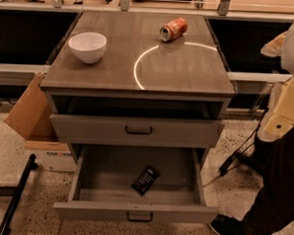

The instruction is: Close middle drawer

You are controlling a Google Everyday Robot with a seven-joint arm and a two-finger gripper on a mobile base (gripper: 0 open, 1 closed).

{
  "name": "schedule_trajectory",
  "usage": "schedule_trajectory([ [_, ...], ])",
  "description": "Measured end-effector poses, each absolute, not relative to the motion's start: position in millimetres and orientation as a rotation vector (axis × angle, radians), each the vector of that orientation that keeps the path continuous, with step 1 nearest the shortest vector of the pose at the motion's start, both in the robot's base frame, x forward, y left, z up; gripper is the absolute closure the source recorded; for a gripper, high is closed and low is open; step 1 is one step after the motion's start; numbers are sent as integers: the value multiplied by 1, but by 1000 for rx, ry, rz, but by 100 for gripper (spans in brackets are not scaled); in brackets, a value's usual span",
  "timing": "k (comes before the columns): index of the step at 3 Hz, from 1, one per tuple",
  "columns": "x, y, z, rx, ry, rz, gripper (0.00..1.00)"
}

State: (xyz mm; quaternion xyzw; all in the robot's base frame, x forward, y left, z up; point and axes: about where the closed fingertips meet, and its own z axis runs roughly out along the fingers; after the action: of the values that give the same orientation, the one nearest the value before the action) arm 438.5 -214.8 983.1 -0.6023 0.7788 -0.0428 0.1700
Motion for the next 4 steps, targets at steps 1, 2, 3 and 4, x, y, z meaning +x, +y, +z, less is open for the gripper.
schedule_trajectory([
  [1,438,-215,983,-1711,2213,-122,0],
  [2,437,-204,957,-1759,2169,-76,0],
  [3,429,-181,902,-1843,2118,25,0],
  [4,410,-161,829,-1941,2093,151,0],
])
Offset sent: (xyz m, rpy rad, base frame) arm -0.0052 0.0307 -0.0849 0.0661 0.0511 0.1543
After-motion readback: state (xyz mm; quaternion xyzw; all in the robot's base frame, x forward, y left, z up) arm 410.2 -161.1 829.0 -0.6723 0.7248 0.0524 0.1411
